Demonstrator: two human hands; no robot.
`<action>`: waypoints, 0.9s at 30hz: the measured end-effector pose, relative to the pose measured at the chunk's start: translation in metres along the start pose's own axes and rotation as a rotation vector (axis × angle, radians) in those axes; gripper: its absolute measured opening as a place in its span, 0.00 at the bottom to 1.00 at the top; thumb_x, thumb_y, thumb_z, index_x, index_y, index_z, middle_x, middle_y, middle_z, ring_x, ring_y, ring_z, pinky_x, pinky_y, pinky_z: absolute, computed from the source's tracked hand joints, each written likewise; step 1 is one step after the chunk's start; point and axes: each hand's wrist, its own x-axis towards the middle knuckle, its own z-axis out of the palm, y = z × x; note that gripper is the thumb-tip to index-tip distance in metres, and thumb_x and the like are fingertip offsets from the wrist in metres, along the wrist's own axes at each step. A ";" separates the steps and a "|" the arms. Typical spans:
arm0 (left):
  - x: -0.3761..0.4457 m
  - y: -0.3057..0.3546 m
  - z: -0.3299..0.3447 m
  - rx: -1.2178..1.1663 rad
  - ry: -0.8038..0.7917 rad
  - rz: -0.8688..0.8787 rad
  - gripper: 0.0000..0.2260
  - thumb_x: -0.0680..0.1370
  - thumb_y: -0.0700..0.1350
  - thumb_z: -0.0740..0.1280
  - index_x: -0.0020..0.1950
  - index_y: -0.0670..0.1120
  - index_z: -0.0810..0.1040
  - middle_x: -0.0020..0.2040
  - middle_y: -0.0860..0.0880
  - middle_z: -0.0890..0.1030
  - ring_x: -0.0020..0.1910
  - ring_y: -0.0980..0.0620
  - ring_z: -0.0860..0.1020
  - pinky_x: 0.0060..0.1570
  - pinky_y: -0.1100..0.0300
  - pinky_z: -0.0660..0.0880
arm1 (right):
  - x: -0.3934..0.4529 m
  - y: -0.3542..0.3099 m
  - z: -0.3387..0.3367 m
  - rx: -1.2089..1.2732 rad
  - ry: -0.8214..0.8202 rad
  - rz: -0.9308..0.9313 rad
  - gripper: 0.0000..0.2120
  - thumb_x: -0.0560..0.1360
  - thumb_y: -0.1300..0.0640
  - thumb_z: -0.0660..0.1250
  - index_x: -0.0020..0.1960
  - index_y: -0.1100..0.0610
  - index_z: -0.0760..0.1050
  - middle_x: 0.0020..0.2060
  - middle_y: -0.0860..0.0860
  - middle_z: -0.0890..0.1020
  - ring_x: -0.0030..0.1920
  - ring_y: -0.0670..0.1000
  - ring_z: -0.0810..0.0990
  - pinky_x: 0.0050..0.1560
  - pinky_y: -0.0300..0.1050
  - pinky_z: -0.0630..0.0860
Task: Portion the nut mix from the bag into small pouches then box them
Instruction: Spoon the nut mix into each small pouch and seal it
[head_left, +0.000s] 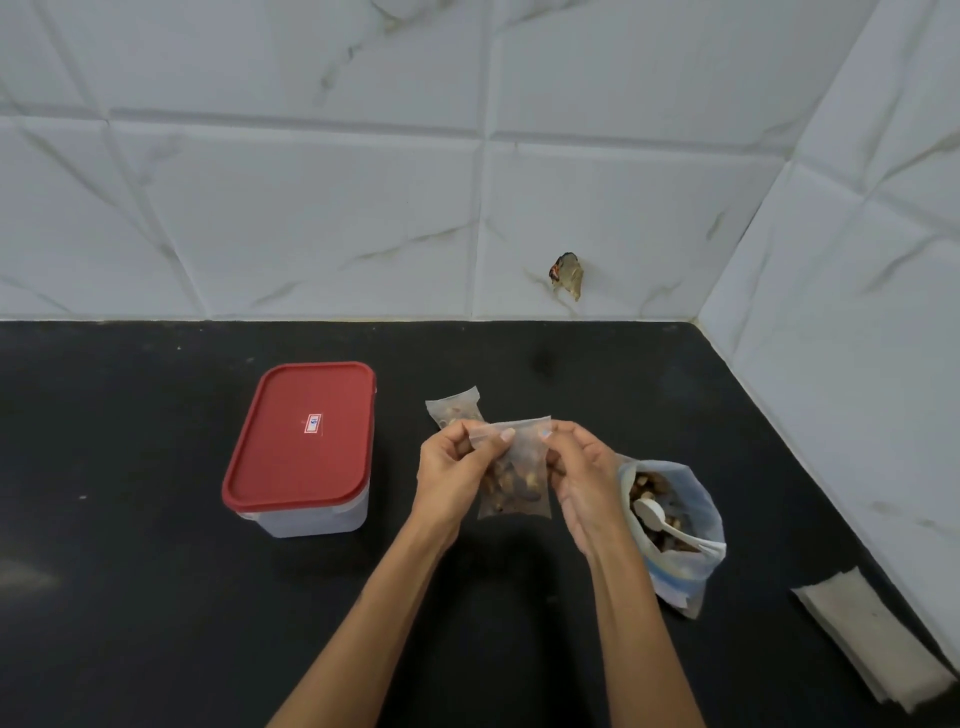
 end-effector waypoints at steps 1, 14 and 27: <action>0.001 0.001 0.001 -0.002 -0.004 0.007 0.04 0.75 0.40 0.70 0.47 0.41 0.81 0.43 0.42 0.84 0.44 0.46 0.83 0.42 0.57 0.79 | 0.002 0.000 -0.001 0.002 -0.017 0.013 0.04 0.75 0.63 0.66 0.43 0.60 0.79 0.41 0.59 0.81 0.43 0.55 0.80 0.46 0.51 0.77; 0.009 -0.014 0.002 0.042 -0.001 -0.060 0.03 0.75 0.41 0.70 0.46 0.44 0.84 0.44 0.42 0.85 0.47 0.46 0.83 0.52 0.50 0.79 | 0.019 0.006 -0.011 -0.261 -0.117 -0.013 0.05 0.74 0.64 0.67 0.43 0.64 0.82 0.38 0.58 0.84 0.40 0.49 0.82 0.42 0.41 0.80; 0.010 -0.027 -0.020 0.129 0.049 -0.111 0.07 0.77 0.38 0.67 0.45 0.41 0.85 0.43 0.40 0.85 0.45 0.45 0.83 0.50 0.52 0.78 | 0.031 0.030 -0.019 -0.375 -0.203 -0.008 0.03 0.73 0.61 0.70 0.43 0.58 0.83 0.33 0.50 0.83 0.35 0.43 0.80 0.36 0.34 0.75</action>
